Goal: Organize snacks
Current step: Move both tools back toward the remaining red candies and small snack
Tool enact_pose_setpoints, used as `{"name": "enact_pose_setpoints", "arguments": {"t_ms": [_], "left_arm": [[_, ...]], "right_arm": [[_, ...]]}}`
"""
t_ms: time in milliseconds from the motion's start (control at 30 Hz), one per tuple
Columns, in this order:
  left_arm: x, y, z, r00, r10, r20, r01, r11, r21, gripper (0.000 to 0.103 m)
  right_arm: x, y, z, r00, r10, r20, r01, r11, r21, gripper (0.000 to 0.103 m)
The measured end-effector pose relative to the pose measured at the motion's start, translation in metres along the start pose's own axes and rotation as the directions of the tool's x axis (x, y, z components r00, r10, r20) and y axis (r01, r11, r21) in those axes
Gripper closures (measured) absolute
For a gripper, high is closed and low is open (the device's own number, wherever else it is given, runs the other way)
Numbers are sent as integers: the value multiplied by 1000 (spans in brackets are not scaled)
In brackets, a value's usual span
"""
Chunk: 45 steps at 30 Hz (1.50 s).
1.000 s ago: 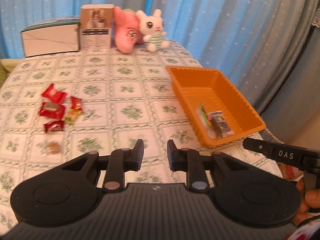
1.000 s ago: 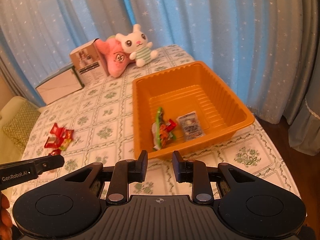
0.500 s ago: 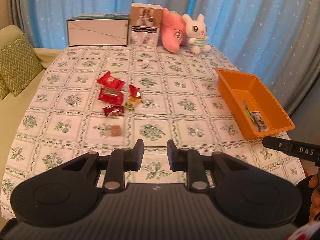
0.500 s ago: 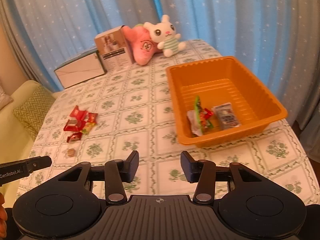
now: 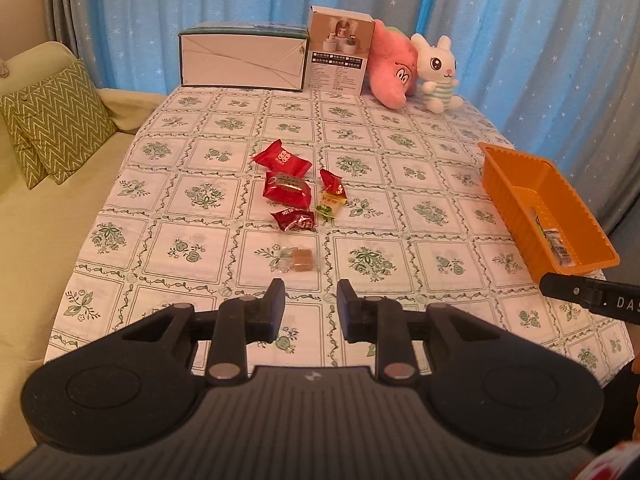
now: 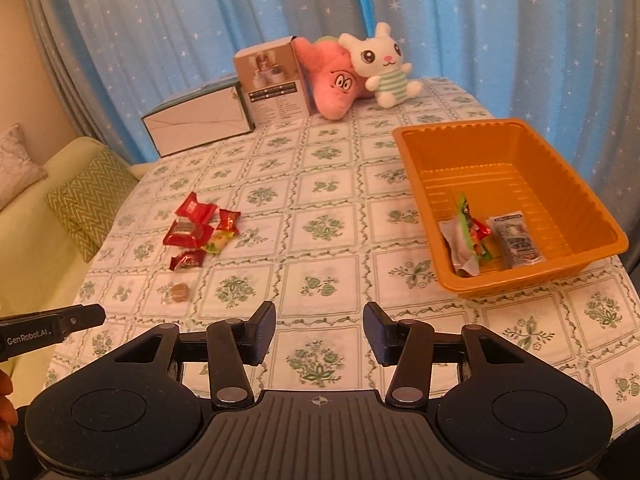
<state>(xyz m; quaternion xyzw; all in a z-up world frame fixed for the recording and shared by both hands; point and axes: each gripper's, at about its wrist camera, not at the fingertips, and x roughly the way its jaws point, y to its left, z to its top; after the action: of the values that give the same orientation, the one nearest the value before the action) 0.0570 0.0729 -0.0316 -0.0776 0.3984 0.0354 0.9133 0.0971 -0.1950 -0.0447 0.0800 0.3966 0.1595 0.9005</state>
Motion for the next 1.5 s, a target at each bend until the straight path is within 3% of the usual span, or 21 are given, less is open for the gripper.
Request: {"name": "enact_pose_setpoints", "arguments": {"t_ms": [367, 633, 867, 1033, 1133, 1267, 1333, 1500], "left_arm": [[30, 5, 7, 997, -56, -51, 62, 989, 131, 74], [72, 17, 22, 991, -81, -104, 106, 960, 259, 74], [113, 18, 22, 985, -106, -140, 158, 883, 442, 72], [136, 11, 17, 982, -121, -147, 184, 794, 579, 66], [145, 10, 17, 980, -138, -145, 199, 766, 611, 66], [152, 12, 24, 970, -171, -171, 240, 769, 592, 66], [155, 15, 28, 964, -179, -195, 259, 789, 557, 66], [155, 18, 31, 949, -213, -232, 302, 825, 478, 84]], "right_arm": [[21, 5, 2, 1000, -8, -25, 7, 1000, -15, 54], [50, 9, 5, 999, -13, -48, 12, 1000, -21, 54], [85, 14, 7, 996, -18, -86, 16, 1000, -27, 54], [103, 20, 7, 995, -16, -103, 12, 999, -39, 54], [109, 22, 6, 993, -18, -114, 13, 999, -43, 54], [117, 22, 5, 991, -26, -131, 19, 998, -53, 54], [121, 22, 5, 990, -29, -136, 22, 998, -51, 54], [125, 26, 8, 991, -20, -135, 13, 999, -52, 54]]}}
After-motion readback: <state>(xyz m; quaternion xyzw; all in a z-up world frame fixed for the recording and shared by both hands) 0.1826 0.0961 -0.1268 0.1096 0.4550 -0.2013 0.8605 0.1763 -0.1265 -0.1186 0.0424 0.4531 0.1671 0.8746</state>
